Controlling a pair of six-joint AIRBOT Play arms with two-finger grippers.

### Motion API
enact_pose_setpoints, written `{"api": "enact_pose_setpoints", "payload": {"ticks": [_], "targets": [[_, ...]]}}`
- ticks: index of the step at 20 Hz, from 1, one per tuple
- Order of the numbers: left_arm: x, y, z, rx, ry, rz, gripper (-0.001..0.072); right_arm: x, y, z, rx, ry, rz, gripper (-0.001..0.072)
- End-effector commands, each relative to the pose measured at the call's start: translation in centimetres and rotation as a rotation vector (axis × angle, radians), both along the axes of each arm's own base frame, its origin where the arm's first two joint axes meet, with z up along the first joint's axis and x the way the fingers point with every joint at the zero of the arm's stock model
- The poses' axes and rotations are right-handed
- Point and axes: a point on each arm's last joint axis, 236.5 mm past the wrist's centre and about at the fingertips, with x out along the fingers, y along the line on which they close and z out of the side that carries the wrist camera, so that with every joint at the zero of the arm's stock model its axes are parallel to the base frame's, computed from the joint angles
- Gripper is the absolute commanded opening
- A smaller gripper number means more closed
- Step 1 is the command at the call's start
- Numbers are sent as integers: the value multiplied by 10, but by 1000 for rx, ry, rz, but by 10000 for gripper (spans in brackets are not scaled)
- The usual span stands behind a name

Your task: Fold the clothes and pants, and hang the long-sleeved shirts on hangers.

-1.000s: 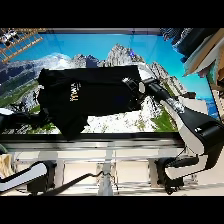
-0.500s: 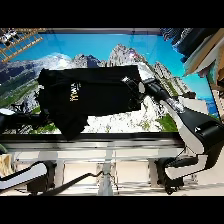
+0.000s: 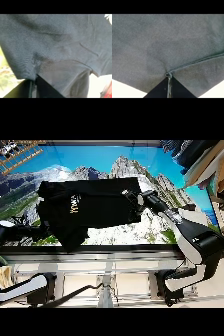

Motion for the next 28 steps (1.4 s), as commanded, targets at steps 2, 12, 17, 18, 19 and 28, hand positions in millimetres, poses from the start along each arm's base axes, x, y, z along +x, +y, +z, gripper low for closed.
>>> {"api": "enact_pose_setpoints", "payload": {"ticks": [2,12,17,18,19,28], "targets": [[-1,-5,6,-23,-4,-29,7,19,3,38,30,-88,-30,16],[-10,35,94,-181,-59,-88,7,-7,-78,169,179,-205,-333,15],[-30,25,132,-220,-100,-123,7,-67,-73,171,280,-201,-366,15],[-30,18,140,-239,-116,-139,7,-71,-69,174,304,-210,-368,15],[-26,10,150,-268,-148,-143,8,-69,-63,178,332,-221,-372,15],[103,54,166,-421,-427,203,6,42,-47,97,472,-249,-615,14]]}}
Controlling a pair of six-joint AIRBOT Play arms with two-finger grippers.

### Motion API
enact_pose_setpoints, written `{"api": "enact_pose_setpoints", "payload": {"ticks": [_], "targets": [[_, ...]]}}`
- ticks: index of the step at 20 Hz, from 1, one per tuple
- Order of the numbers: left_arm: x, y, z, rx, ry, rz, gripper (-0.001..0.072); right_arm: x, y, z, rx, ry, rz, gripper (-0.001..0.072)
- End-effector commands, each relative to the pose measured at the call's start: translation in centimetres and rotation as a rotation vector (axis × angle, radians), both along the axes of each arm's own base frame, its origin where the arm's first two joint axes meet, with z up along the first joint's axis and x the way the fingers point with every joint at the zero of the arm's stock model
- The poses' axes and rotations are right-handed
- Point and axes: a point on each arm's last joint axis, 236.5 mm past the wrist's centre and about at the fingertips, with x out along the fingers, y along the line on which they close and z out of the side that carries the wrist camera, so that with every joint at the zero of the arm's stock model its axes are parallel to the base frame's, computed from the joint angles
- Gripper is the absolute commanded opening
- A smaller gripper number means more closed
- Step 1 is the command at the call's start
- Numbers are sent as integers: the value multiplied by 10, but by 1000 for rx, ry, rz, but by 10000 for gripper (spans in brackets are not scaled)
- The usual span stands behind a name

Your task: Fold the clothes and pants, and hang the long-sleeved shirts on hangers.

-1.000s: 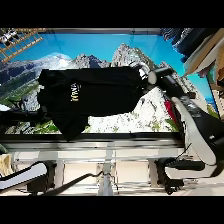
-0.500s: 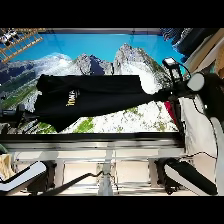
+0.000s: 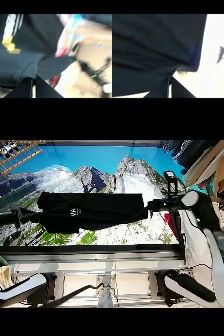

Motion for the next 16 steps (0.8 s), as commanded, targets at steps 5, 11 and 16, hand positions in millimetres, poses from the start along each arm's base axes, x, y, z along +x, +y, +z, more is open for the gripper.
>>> {"api": "enact_pose_setpoints", "payload": {"ticks": [5,11,16], "targets": [[92,46,-20,-241,-49,229,6,110,0,-49,63,-56,-144,13],[135,47,-43,-261,-46,271,6,151,3,-67,88,-35,-187,13],[161,71,-61,-176,-47,410,6,158,-1,-89,87,-18,-226,14]]}}
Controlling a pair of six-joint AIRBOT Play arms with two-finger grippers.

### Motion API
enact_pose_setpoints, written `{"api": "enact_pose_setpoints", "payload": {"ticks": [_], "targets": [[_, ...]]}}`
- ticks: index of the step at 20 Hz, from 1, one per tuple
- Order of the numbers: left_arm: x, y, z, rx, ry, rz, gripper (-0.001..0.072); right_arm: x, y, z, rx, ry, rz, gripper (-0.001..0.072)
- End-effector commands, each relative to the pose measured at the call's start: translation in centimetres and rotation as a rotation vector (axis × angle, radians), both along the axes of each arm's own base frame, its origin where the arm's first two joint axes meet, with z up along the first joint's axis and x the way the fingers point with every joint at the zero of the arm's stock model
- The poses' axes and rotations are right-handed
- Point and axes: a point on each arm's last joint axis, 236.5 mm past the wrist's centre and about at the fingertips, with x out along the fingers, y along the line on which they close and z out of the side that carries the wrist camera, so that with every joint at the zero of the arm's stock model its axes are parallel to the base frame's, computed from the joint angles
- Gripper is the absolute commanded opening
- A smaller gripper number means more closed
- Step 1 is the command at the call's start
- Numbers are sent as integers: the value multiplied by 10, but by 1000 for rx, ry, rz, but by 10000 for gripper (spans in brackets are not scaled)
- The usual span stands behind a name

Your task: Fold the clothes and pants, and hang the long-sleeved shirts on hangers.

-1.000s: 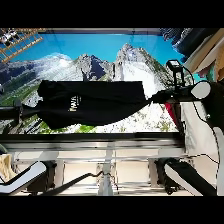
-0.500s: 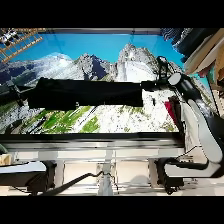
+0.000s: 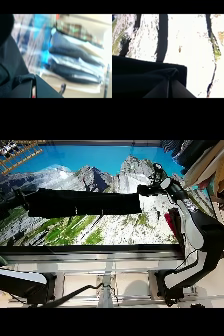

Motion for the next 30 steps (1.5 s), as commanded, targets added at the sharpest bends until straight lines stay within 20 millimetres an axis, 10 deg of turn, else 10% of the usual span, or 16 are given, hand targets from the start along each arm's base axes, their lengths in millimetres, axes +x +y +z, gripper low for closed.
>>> {"api": "enact_pose_setpoints", "payload": {"ticks": [1,3,5,6,9,15,22,24,26,30], "targets": [[19,15,-14,42,19,97,6,12,-5,-10,6,-10,-53,14],[23,19,-21,60,33,122,17,13,-5,-13,7,-8,-61,16],[27,18,-28,77,44,135,420,12,-4,-12,11,-1,-57,108],[30,17,-28,83,45,142,613,9,-4,-11,14,10,-53,304],[38,23,-12,85,-42,163,615,-20,-17,-13,49,135,-34,416],[41,29,52,318,-353,18,613,-93,-19,-16,296,387,82,521],[6,-21,13,766,-303,-405,570,-54,33,-38,479,266,53,503],[-2,-41,-4,852,-279,-532,560,-45,39,-42,458,241,48,337],[-6,-63,-18,914,-273,-637,339,-41,42,-36,440,221,70,19],[-33,-110,-40,952,-241,-875,6,-76,-24,-28,79,314,105,17]]}}
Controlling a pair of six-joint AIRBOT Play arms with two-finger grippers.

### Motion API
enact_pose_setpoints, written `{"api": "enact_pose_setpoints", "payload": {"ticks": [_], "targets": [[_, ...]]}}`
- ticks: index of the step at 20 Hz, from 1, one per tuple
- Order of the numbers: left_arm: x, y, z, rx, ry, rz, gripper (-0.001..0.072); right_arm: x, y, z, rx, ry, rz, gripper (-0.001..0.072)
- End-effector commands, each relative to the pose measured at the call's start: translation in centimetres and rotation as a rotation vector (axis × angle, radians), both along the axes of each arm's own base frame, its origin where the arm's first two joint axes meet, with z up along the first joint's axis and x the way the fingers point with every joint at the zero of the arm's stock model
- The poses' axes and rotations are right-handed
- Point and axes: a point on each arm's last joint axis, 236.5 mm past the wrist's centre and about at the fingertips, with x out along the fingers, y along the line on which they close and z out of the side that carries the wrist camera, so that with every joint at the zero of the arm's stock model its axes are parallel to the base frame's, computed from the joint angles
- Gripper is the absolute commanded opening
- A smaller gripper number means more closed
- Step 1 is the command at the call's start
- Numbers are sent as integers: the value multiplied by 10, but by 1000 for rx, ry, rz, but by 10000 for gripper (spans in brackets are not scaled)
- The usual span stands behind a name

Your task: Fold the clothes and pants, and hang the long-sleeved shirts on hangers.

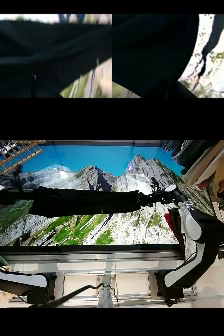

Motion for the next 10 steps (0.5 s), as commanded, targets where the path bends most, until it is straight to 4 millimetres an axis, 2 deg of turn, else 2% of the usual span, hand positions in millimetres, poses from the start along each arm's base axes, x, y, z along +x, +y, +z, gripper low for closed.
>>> {"api": "enact_pose_setpoints", "payload": {"ticks": [1,3,5,6,7,8,10], "targets": [[-26,-30,-26,139,99,-150,6,-29,-77,17,-361,47,39,17],[-35,-50,-36,148,144,-197,7,-40,-124,62,-471,3,-1,16],[-49,-80,-47,134,191,-282,6,-46,-153,107,-486,-58,-100,16],[-53,-93,-54,133,205,-313,7,-48,-160,125,-487,-90,-138,16],[-55,-108,-62,126,215,-339,6,-48,-159,143,-483,-122,-158,16],[-56,-121,-67,116,219,-354,7,-46,-144,158,-455,-158,-146,16],[-50,-140,-76,120,194,-358,7,-31,-86,182,-351,-245,-87,16]]}}
